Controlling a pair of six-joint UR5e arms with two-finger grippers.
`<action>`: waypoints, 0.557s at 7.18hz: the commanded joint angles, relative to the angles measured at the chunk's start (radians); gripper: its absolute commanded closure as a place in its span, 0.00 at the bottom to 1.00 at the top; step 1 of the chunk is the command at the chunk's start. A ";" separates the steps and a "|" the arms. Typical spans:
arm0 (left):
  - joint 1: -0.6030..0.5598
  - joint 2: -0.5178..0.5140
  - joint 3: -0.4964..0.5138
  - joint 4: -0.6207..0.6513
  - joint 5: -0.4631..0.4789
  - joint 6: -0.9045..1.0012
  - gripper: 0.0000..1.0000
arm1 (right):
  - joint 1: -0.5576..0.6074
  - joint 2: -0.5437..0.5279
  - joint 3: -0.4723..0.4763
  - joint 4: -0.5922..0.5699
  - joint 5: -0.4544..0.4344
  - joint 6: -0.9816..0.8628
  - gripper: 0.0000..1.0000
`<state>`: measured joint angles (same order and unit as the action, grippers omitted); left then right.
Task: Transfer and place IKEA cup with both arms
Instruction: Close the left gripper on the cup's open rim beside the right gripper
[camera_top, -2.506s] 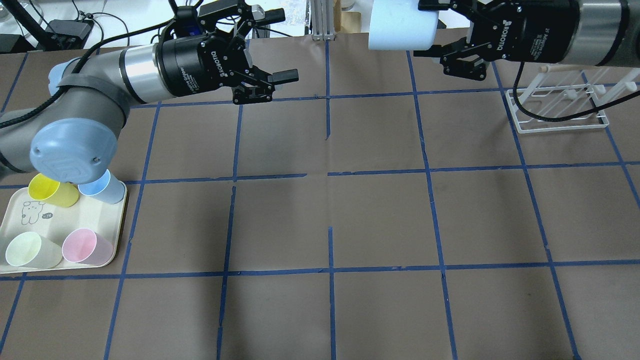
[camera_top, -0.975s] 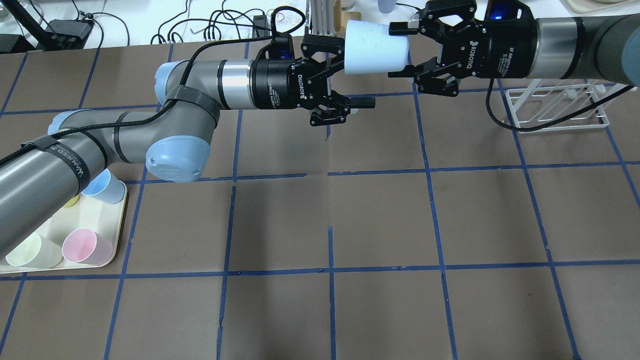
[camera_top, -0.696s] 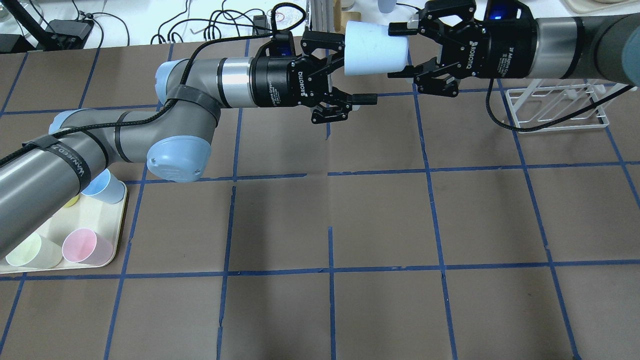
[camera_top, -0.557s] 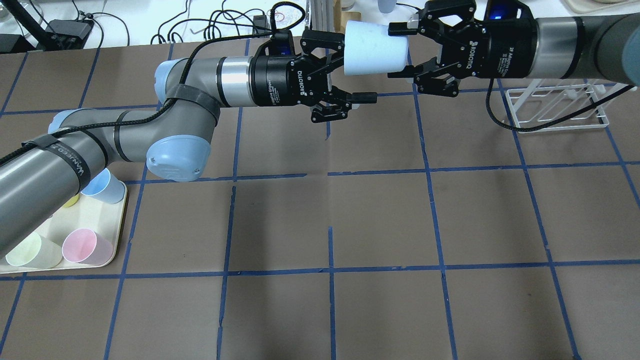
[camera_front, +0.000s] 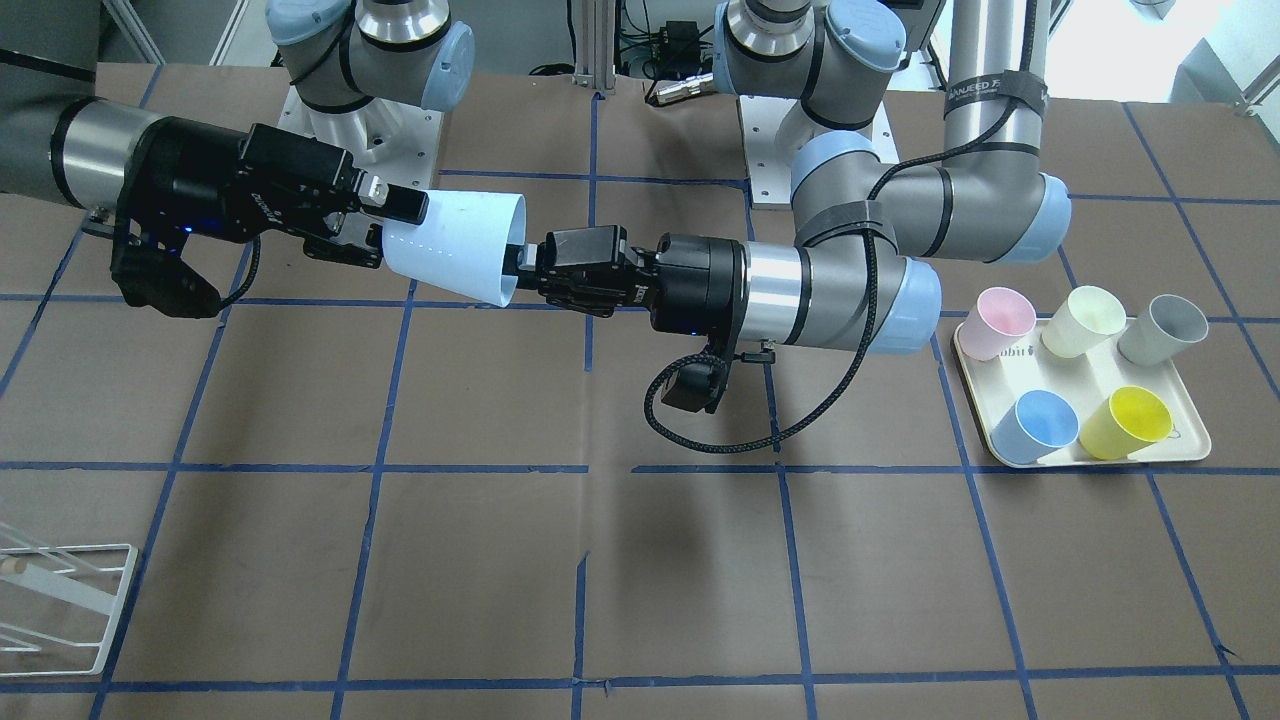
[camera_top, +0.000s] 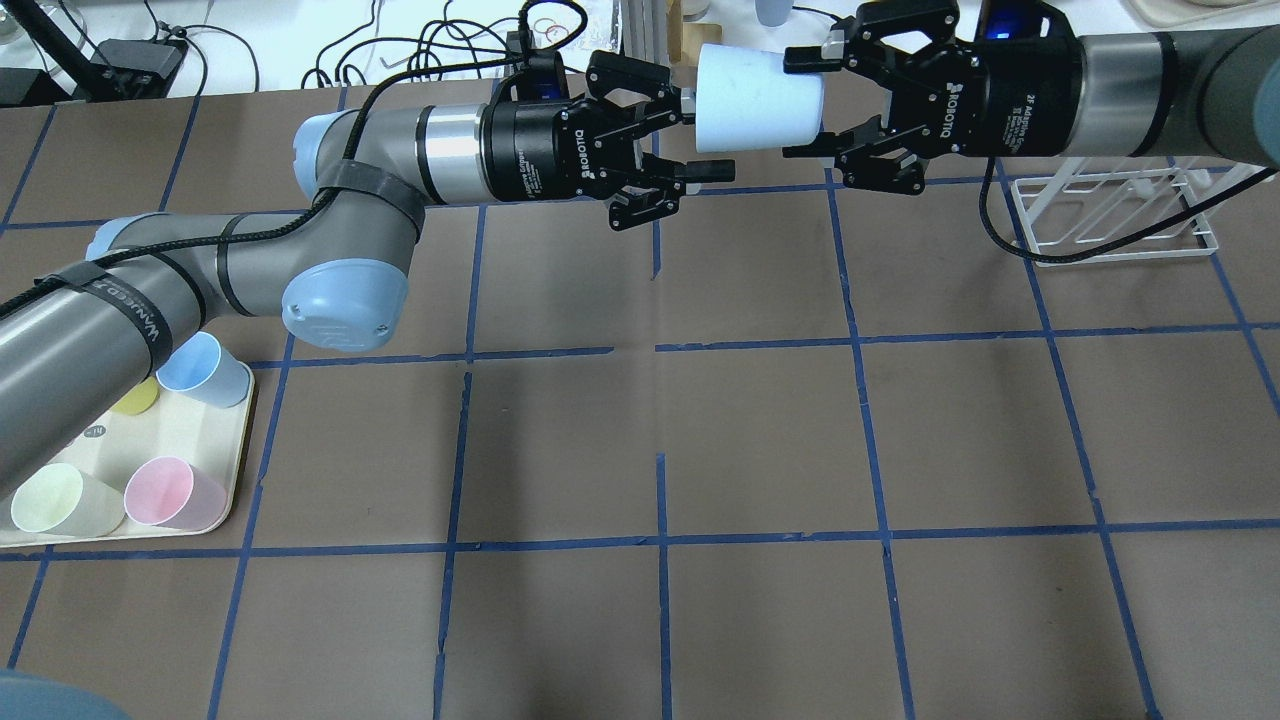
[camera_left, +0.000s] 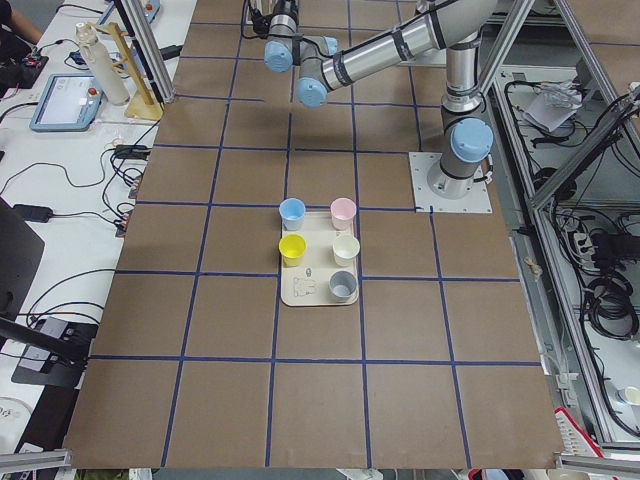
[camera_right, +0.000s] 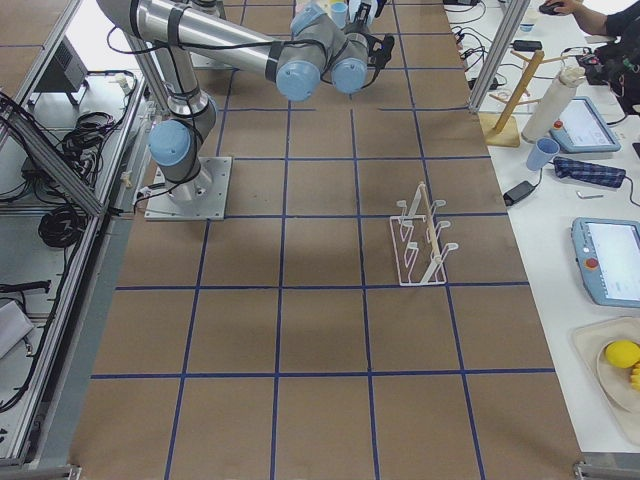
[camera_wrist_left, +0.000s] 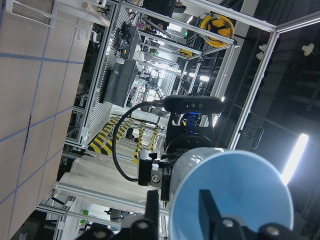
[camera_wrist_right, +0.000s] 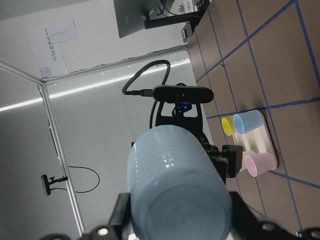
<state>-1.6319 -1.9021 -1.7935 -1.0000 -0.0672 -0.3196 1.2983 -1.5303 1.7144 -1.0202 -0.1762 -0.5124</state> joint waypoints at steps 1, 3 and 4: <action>0.000 -0.011 0.017 0.003 0.001 0.001 0.71 | 0.001 -0.002 0.001 0.006 0.000 0.000 1.00; 0.000 0.003 0.017 0.004 0.001 0.001 1.00 | -0.001 -0.004 -0.001 0.006 0.001 0.000 0.97; -0.002 0.003 0.016 0.018 0.003 0.002 1.00 | -0.001 -0.004 -0.001 0.006 0.010 -0.002 0.75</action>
<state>-1.6322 -1.9036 -1.7773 -0.9930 -0.0649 -0.3188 1.2982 -1.5339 1.7136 -1.0141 -0.1732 -0.5127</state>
